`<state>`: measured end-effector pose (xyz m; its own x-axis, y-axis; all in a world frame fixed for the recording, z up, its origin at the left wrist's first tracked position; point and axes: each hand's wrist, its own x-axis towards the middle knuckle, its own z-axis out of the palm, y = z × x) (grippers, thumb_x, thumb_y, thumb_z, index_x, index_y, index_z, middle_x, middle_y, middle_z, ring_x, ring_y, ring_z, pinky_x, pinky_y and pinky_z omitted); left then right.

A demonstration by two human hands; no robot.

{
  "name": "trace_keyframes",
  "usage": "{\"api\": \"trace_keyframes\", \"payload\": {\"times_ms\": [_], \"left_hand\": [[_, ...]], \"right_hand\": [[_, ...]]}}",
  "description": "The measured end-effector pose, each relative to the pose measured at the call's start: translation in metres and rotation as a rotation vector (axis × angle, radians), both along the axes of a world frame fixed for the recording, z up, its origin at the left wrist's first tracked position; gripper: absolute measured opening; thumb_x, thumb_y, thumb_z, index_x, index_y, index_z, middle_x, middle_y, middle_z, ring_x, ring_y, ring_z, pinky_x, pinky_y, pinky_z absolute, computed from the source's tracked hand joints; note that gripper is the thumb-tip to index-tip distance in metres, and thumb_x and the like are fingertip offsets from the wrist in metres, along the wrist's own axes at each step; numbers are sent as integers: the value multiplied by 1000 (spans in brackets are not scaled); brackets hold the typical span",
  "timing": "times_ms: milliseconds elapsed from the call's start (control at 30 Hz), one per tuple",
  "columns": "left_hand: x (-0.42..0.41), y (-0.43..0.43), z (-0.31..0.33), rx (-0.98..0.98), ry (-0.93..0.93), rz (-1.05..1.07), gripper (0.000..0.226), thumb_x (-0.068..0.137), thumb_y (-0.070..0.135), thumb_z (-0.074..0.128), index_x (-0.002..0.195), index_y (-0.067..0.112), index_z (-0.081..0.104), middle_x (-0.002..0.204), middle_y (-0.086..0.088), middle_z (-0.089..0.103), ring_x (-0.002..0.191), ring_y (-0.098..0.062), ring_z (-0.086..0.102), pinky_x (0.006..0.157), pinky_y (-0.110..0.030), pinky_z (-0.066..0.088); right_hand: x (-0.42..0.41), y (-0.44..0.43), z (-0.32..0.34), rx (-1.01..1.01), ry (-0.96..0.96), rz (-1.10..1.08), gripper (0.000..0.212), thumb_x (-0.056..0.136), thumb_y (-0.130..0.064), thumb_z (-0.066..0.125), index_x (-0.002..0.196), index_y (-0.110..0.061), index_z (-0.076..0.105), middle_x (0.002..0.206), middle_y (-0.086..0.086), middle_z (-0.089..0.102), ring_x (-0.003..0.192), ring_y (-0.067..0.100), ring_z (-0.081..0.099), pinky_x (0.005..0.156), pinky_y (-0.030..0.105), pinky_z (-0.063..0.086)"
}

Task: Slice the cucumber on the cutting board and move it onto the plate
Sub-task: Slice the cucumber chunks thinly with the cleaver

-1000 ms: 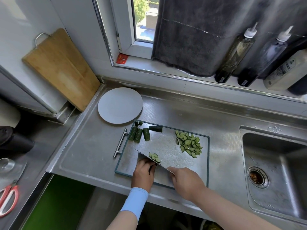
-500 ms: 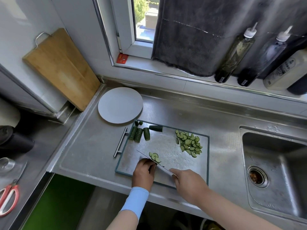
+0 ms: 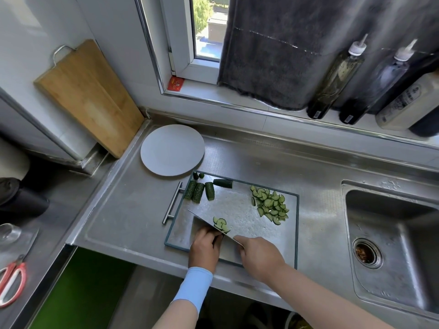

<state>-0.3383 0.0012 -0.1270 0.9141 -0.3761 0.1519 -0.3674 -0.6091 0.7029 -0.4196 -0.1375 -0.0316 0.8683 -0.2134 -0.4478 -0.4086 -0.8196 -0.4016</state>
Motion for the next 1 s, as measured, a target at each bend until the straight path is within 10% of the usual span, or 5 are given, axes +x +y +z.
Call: {"api": "trace_keyframes", "payload": {"times_ms": [333,1000], "left_hand": [[-1,1,6,13,0,3,16,73,4,80,83,14,73,91,-5,67,83,-22,63,83,-16,43],[-1,2,1,2,32,0,17,72,2,80,83,13,75,87,-6,65,79,-24,63,73,-25,51]], "right_hand": [[-20,-3,7,16,-36,-17,28,104,-28,38,123,-27,58,95,4,72,88,29,62,76,37,52],[-8,0,0,37,-2,-31,22,100,-21,37,96,-31,57,75,-5,52,73,24,47,62,31,34]]}}
